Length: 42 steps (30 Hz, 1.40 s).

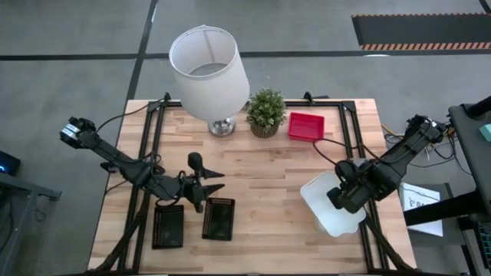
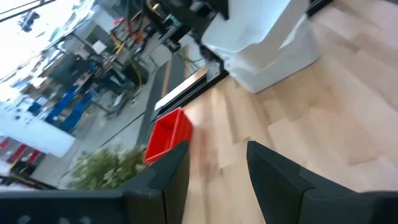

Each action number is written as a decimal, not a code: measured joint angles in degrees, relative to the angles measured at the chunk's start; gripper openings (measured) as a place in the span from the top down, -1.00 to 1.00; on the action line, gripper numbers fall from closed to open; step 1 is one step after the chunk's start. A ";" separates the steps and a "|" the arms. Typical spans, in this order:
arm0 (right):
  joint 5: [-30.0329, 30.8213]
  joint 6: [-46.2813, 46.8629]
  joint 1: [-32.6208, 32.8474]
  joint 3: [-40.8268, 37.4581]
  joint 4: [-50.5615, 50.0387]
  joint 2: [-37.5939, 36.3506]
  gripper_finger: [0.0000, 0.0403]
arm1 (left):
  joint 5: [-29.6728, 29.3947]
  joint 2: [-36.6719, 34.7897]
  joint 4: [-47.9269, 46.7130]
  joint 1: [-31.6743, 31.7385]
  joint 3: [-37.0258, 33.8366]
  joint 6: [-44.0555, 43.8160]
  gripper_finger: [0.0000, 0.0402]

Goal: Stack baskets by color
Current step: Stack the left white bin on the white bins

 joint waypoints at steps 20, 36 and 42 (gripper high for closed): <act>-3.42 2.11 -0.02 -6.40 -0.07 0.02 0.86 | 0.49 4.47 6.32 0.00 0.00 3.52 0.28; -6.93 2.95 -0.02 0.91 -0.06 0.02 0.27 | 0.23 4.45 6.29 0.02 0.15 3.52 0.28; -6.80 2.83 -0.02 4.69 -0.04 0.02 0.30 | 0.23 4.45 6.36 0.02 0.28 3.40 0.28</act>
